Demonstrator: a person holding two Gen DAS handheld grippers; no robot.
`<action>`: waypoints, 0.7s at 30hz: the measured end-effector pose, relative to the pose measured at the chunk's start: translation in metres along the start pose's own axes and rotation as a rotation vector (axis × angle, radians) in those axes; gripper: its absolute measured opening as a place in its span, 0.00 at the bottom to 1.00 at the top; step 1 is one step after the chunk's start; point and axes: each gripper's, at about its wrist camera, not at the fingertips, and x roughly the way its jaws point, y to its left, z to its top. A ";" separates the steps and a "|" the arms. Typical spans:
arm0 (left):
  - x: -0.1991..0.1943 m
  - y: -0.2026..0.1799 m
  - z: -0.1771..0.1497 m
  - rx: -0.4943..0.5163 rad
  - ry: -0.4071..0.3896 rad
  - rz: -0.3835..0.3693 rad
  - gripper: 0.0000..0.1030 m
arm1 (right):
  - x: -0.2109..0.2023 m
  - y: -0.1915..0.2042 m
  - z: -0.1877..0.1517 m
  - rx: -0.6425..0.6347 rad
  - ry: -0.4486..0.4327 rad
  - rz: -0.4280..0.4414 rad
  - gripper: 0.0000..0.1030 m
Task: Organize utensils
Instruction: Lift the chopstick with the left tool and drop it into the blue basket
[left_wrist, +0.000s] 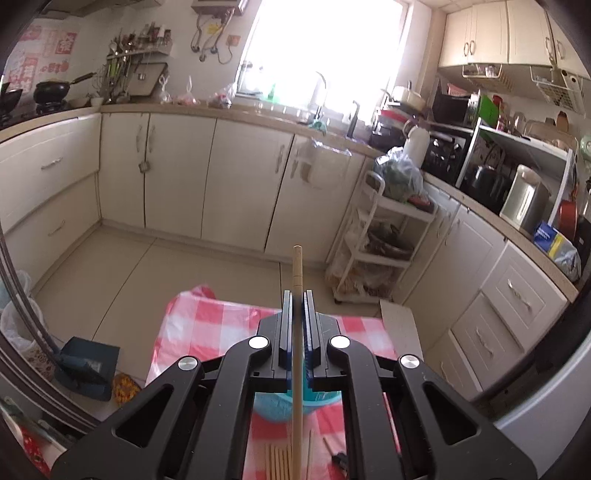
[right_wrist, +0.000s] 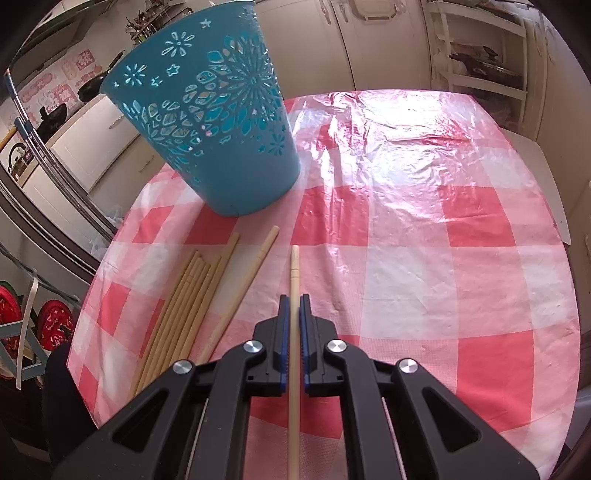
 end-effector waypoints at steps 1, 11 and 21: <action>0.006 -0.004 0.007 -0.011 -0.016 0.004 0.05 | 0.000 -0.001 0.000 0.002 -0.001 0.004 0.06; 0.100 -0.008 0.021 -0.087 -0.147 0.141 0.05 | -0.001 -0.008 0.001 0.028 0.007 0.039 0.06; 0.137 -0.001 -0.030 -0.036 -0.022 0.193 0.05 | 0.000 -0.008 0.002 0.034 0.014 0.048 0.06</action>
